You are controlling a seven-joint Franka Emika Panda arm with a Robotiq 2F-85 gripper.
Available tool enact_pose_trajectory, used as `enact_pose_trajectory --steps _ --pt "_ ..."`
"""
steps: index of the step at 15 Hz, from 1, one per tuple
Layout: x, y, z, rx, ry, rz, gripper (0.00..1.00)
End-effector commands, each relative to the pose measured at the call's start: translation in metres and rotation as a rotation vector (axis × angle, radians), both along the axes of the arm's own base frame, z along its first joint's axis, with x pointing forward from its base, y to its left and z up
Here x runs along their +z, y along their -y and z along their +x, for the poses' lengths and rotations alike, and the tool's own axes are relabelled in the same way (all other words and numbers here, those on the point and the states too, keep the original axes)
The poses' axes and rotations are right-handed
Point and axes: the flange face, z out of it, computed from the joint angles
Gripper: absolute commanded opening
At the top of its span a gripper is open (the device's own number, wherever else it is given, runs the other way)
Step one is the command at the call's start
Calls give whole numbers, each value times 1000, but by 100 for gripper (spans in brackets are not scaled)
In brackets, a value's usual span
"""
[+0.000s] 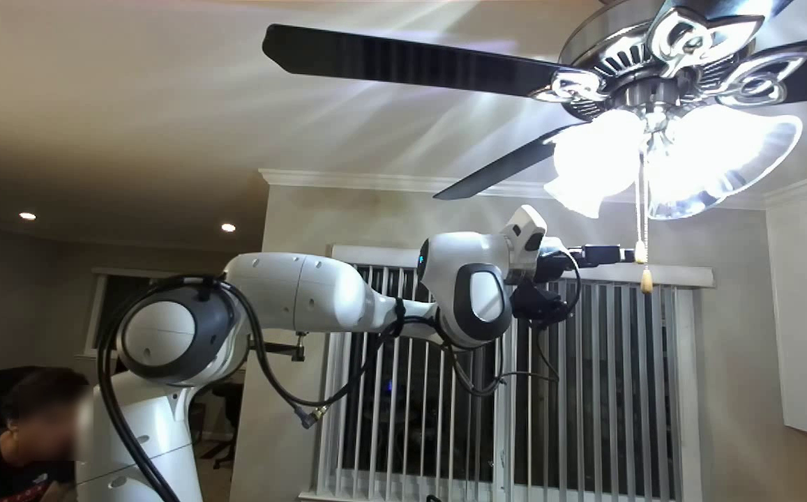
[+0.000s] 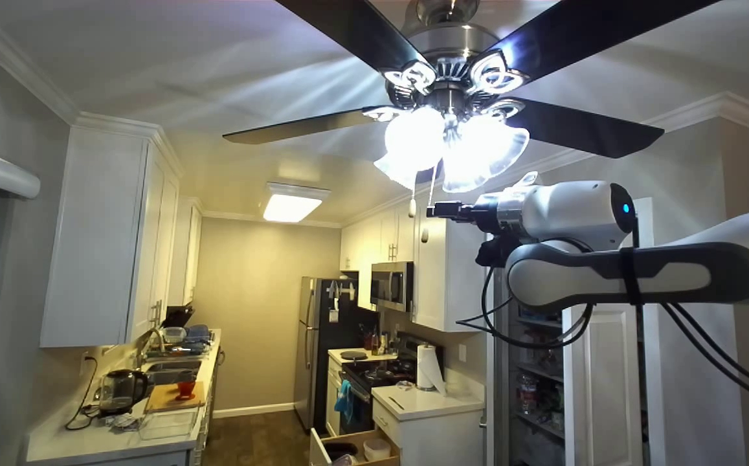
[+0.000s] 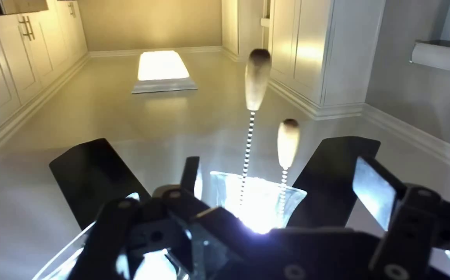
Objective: Turn off the lights
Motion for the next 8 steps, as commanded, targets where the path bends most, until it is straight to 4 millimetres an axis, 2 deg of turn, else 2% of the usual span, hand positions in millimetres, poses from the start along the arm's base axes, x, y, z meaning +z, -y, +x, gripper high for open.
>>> enact_pose_trajectory --steps 1,8 --pt "3 5 17 -32 4 -48 100" --pt "3 26 39 -121 -8 -79 100"
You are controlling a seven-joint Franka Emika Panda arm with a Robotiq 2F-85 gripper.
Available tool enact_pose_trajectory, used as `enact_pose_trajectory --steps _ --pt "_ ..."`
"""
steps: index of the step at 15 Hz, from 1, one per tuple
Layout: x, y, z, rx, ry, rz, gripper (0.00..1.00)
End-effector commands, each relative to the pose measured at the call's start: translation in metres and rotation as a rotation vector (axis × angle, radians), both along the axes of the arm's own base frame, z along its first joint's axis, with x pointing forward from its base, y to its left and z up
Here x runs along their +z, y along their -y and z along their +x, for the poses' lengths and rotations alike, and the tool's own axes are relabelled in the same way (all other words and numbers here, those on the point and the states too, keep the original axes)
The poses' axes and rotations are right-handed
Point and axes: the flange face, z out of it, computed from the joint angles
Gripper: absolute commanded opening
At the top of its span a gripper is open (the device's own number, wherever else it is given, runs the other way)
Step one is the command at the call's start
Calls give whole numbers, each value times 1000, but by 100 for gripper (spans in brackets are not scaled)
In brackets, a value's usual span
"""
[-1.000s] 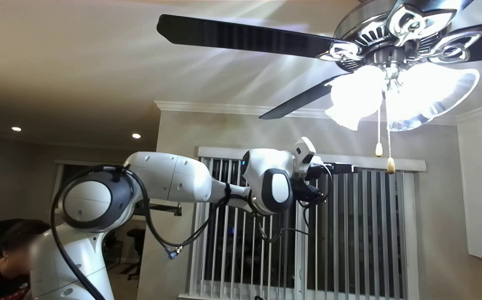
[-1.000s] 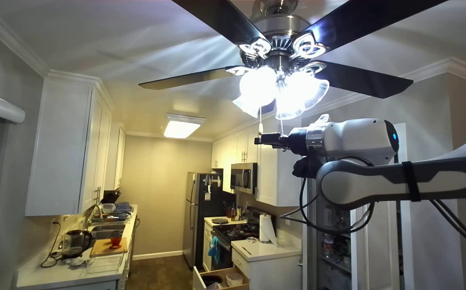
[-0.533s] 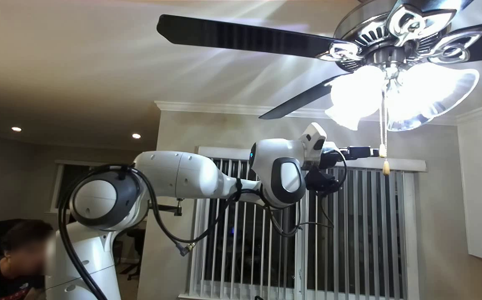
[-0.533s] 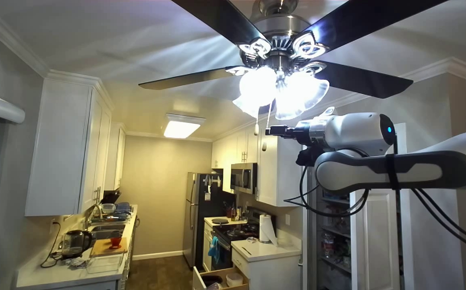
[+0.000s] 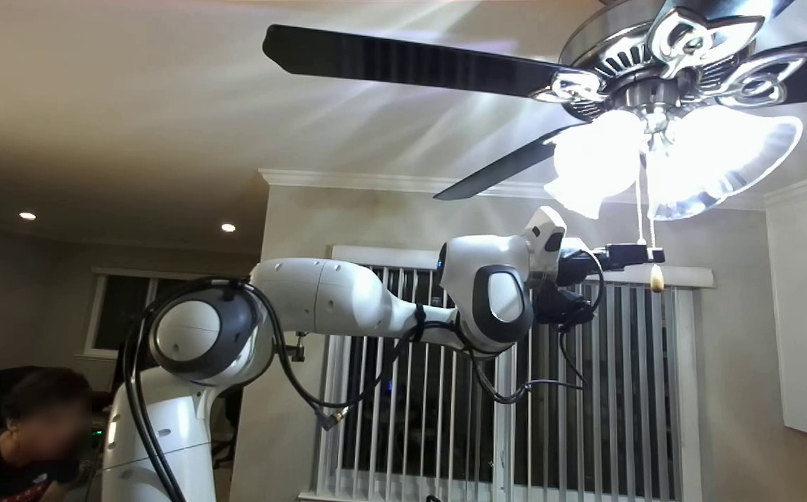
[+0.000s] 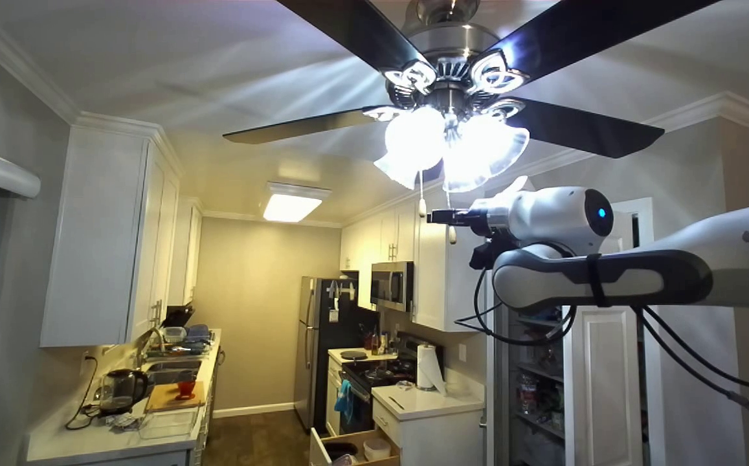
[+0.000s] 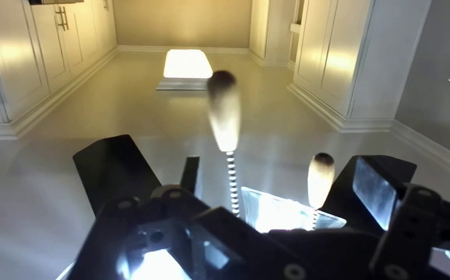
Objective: Turn off the lights
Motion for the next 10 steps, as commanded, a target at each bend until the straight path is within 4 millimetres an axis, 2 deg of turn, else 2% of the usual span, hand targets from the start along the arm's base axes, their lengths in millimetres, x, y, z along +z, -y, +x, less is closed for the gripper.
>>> enact_pose_trajectory --steps 1,10 --pt "6 9 11 -38 -3 -28 100" --pt "0 4 22 -60 -42 -49 100"
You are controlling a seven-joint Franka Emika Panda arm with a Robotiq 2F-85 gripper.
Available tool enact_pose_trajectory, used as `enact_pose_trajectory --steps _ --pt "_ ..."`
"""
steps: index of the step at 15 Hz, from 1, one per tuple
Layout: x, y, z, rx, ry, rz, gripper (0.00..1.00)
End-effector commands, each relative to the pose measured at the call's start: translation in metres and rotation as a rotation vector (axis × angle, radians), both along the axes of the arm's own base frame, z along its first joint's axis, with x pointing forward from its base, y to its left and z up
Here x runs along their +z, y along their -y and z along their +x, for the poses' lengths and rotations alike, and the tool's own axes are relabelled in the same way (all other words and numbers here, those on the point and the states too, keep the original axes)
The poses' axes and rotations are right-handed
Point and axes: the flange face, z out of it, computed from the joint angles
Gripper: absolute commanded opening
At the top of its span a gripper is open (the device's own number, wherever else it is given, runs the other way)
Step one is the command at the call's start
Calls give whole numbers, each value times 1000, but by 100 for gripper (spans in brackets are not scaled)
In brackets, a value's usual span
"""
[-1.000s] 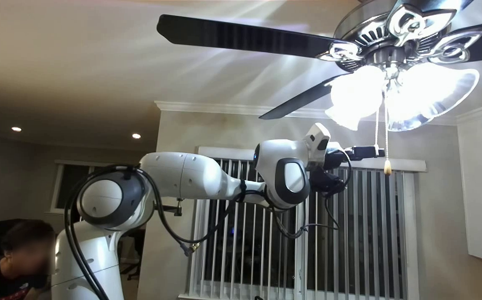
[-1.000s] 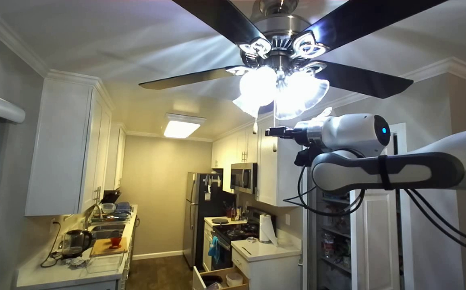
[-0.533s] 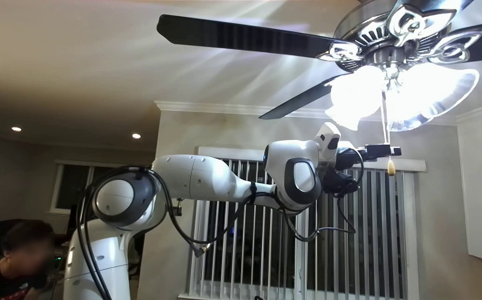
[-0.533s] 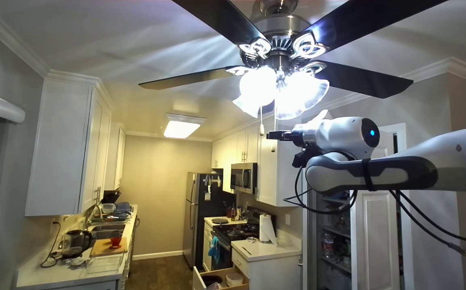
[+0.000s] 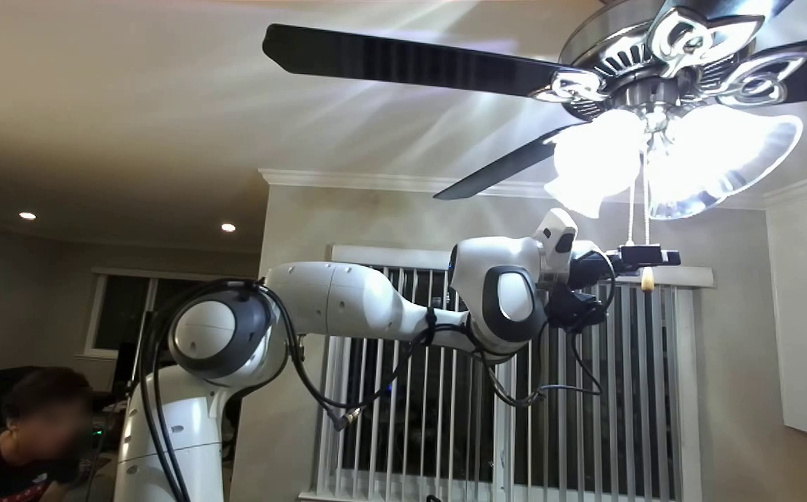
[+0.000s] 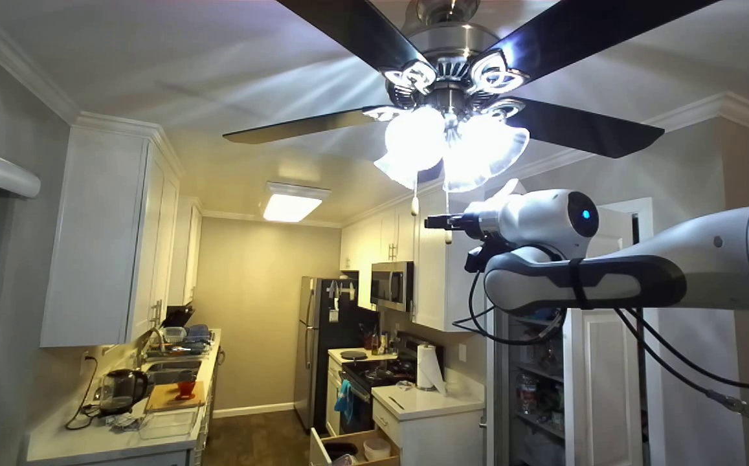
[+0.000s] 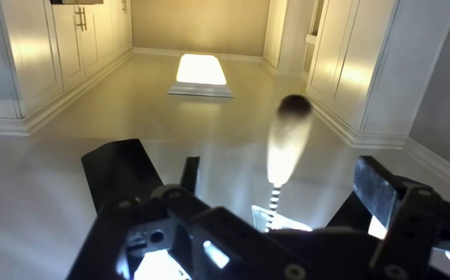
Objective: Turn off the lights
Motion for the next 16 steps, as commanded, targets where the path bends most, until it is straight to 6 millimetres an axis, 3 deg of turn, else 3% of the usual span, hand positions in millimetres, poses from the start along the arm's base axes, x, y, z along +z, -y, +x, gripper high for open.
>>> enact_pose_trajectory --steps 1,14,15,16 --pt "4 2 4 -15 -21 -10 100" --pt "3 9 6 -38 -38 -7 100" --pt "3 9 6 -35 -40 -12 75" --pt "3 9 7 -33 -42 -10 73"
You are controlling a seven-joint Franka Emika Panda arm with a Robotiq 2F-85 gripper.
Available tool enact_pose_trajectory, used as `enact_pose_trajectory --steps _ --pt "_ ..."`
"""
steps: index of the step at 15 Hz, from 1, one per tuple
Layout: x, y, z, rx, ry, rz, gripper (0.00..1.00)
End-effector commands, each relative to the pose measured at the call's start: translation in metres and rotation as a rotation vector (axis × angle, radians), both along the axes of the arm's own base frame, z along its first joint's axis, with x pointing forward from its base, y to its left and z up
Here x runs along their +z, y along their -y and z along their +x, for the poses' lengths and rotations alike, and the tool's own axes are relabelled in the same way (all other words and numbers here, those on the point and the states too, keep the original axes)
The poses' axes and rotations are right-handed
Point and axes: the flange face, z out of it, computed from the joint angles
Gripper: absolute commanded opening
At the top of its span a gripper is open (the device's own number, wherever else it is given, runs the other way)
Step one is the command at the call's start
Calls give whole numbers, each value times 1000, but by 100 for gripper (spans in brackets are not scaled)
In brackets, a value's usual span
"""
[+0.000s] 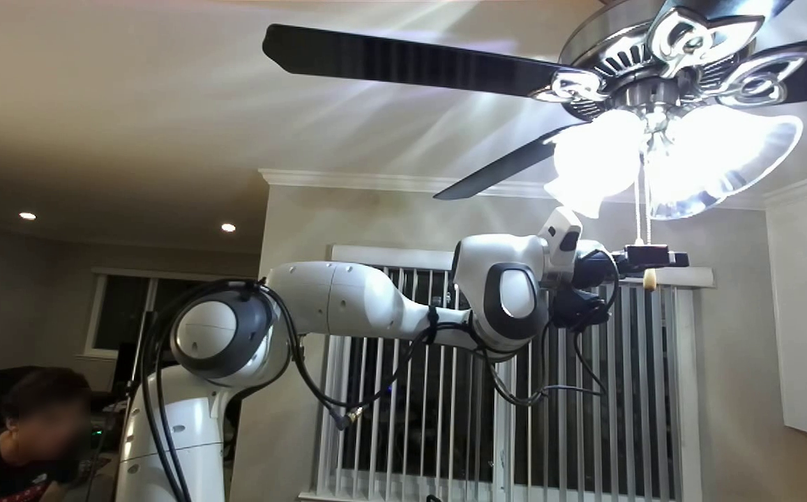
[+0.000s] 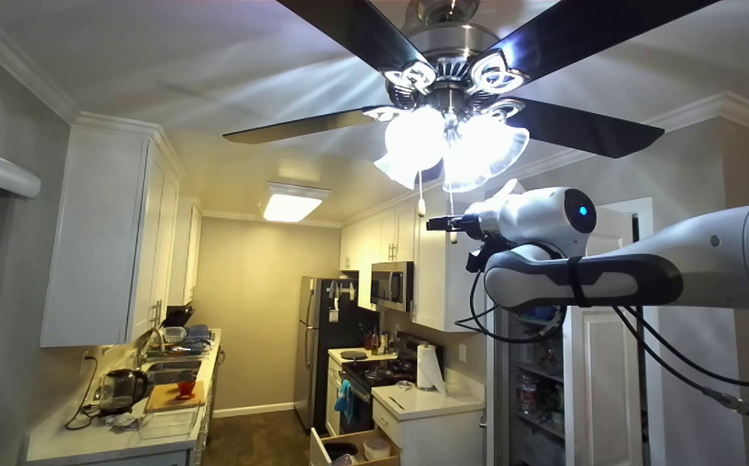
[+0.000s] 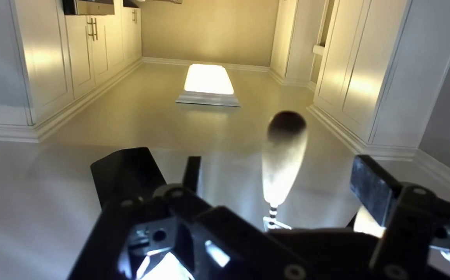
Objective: Turn off the lights
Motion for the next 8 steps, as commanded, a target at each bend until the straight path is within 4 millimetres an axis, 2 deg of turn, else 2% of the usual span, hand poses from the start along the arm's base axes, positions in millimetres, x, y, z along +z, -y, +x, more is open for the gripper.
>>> enact_pose_trajectory --steps 1,8 --pt "2 2 2 -5 -13 -10 67" --pt "2 1 2 -3 -12 -8 20"
